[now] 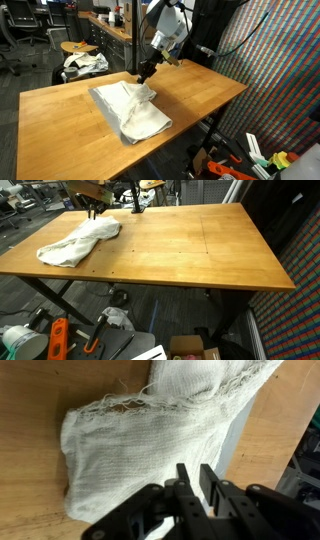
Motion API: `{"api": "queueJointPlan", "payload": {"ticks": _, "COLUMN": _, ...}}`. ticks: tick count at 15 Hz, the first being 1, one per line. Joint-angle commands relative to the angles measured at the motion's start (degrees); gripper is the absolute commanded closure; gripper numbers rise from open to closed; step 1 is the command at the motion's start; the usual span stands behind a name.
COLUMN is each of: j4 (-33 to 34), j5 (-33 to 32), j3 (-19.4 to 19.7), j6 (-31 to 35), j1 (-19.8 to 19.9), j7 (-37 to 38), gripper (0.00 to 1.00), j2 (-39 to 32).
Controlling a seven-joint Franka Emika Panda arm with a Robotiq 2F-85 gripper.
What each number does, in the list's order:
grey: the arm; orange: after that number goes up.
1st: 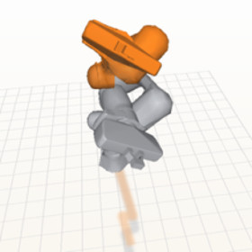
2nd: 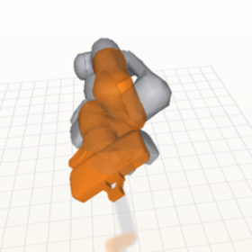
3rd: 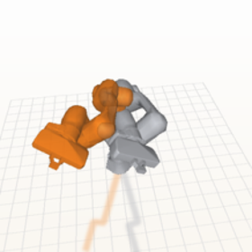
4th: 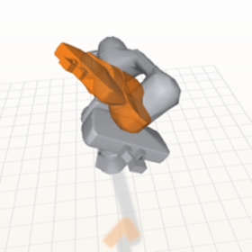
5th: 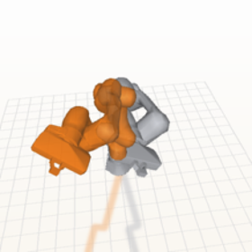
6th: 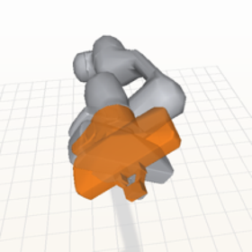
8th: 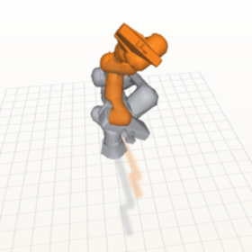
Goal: Fold the towel in half
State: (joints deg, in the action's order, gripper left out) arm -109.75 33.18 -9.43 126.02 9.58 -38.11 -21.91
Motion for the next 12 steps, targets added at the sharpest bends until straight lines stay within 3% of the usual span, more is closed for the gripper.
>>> {"api": "queueJointPlan", "payload": {"ticks": 1, "j4": -0.9, "j5": -2.14, "j3": 1.81, "j6": 3.85, "j1": -2.93, "j7": 4.21, "gripper": 0.47, "j2": 0.26}}
{"api": "queueJointPlan", "payload": {"ticks": 7, "j4": -0.02, "j5": -10.85, "j3": 4.29, "j6": 11.22, "j1": -4.7, "j7": 14.73, "gripper": 0.02, "j2": -3.69}}
{"api": "queueJointPlan", "payload": {"ticks": 12, "j4": 0.83, "j5": -15.75, "j3": 5.31, "j6": 11.54, "j1": -4.13, "j7": 20.13, "gripper": 0.0, "j2": -5.85}}
